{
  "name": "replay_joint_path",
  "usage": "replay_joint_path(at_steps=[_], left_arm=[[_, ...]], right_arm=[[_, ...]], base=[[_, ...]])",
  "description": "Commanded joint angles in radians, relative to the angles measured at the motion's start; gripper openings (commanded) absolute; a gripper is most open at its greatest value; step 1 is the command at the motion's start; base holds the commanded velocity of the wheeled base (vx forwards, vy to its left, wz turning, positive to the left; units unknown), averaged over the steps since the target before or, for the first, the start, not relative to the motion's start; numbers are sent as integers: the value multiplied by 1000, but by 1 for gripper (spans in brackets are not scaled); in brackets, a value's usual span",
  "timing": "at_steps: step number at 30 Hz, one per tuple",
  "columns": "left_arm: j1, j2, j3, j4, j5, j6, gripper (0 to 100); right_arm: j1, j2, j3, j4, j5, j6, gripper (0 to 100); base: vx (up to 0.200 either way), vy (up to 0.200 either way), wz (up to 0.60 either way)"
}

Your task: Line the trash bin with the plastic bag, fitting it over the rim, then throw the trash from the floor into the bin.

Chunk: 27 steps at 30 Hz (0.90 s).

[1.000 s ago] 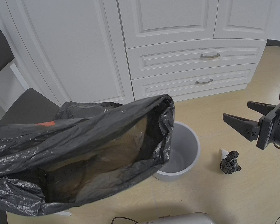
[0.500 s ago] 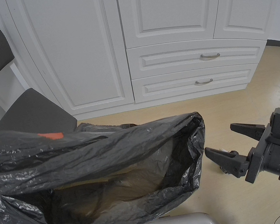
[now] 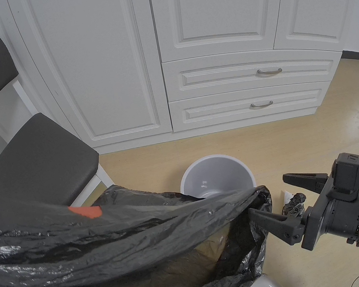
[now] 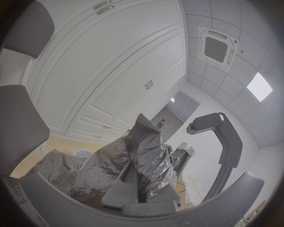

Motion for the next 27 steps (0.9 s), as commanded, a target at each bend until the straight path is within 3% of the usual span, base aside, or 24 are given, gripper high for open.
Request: replay_joint_path(at_steps=[1,19,22,27], left_arm=[[-7,0,2,-2,0,0,0],[-5,-37,-1,-5,-8,3,0],[-7,-42,-1,-5,-8,3,0],[-8,-43,-1,-7,-9,3,0]], right_arm=[[9,51,5,1,-1,14,100],[10,57,15,11,15,29,100],[27,56,14,13,67,75,100],[59,65,12,2,82,107,100]], base=[[0,0,0],[0,0,0],[0,0,0],[0,0,0]])
